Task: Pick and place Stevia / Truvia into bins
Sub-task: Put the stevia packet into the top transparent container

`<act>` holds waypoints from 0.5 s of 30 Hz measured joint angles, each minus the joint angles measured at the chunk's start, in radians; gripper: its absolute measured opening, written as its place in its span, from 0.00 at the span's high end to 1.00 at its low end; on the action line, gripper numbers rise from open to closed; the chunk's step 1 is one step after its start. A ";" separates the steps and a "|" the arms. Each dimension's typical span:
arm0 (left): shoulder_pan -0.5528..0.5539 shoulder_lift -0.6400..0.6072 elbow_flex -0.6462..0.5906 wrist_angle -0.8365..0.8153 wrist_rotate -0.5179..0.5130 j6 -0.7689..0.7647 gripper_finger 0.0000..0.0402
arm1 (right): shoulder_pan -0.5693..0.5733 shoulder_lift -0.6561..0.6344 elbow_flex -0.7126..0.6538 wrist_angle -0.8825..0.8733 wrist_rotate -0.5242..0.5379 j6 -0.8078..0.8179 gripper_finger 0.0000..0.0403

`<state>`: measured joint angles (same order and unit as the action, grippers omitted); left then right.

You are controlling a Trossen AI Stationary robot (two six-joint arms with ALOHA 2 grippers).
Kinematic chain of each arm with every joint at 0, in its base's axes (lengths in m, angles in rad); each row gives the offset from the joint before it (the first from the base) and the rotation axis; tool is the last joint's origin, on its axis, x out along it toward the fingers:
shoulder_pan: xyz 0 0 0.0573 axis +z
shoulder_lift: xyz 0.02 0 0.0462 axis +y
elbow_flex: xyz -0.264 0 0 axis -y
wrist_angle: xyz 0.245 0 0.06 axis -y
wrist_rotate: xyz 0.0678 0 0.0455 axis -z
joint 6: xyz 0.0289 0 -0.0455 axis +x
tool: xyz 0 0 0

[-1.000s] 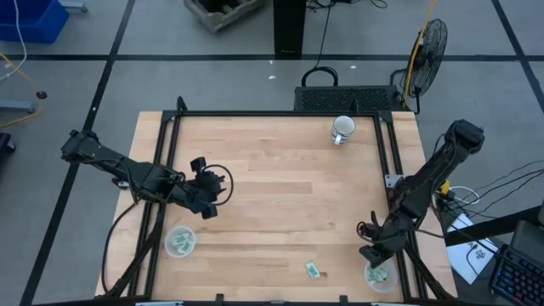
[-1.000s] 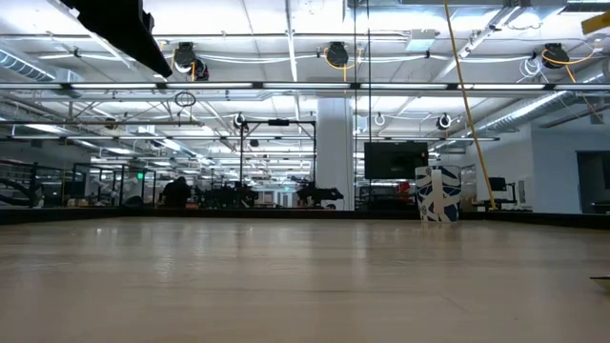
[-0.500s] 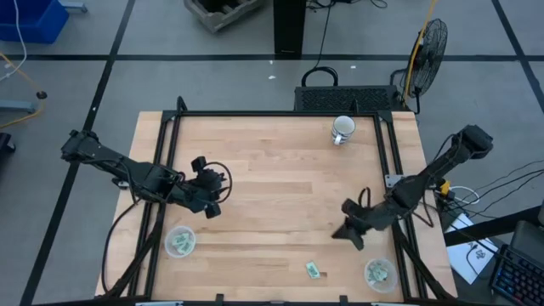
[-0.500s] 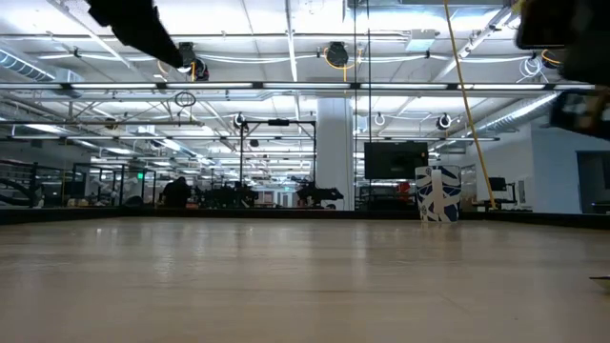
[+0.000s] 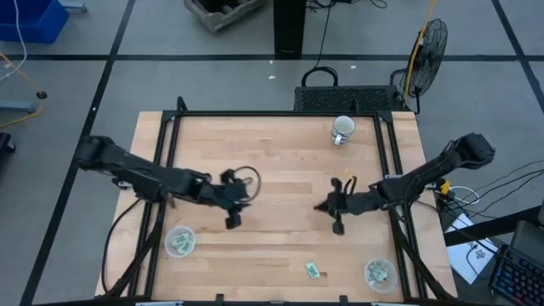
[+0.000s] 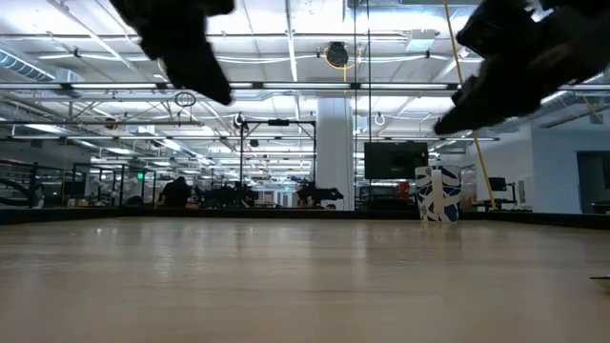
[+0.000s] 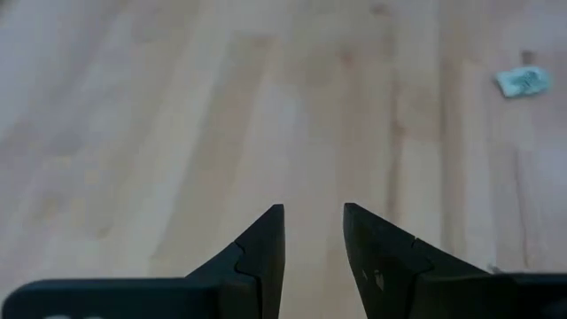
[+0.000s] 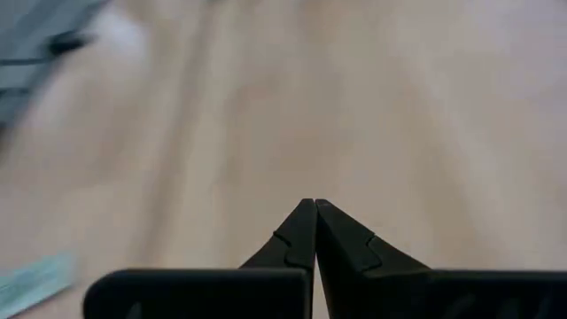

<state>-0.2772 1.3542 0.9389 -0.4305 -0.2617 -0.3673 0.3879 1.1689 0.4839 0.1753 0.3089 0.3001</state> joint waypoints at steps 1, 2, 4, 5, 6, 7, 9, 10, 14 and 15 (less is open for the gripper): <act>0.004 0.037 0.000 0.054 0.019 0.017 0.70 | -0.011 -0.003 0.000 0.015 0.059 -0.038 1.00; 0.008 0.074 0.000 0.133 0.043 0.023 0.70 | -0.019 -0.008 0.000 0.030 0.126 -0.066 1.00; 0.014 0.143 0.000 0.286 0.122 0.023 0.70 | -0.036 -0.013 0.000 0.069 0.267 -0.103 1.00; 0.018 0.178 0.000 0.366 0.179 0.019 0.70 | -0.042 -0.014 0.000 0.082 0.338 -0.115 1.00; 0.021 0.212 0.000 0.446 0.235 0.011 0.70 | -0.048 -0.013 0.000 0.091 0.401 -0.125 1.00; 0.023 0.246 0.000 0.520 0.292 -0.006 0.70 | -0.053 -0.012 0.000 0.100 0.454 -0.135 1.00; 0.024 0.307 0.000 0.652 0.392 -0.040 0.70 | -0.065 -0.013 0.000 0.111 0.505 -0.141 1.00; 0.024 0.336 0.000 0.713 0.430 -0.052 0.70 | -0.070 -0.013 0.000 0.112 0.501 -0.140 1.00; 0.023 0.433 0.000 0.849 0.497 -0.060 0.70 | -0.075 -0.013 0.000 0.105 0.387 -0.129 1.00; 0.024 0.447 0.000 0.851 0.498 -0.059 0.70 | -0.074 -0.013 0.000 0.104 0.335 -0.120 1.00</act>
<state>-0.2535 1.8011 0.9386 0.4203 0.2366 -0.4259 0.3134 1.1561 0.4839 0.2798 0.6442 0.1799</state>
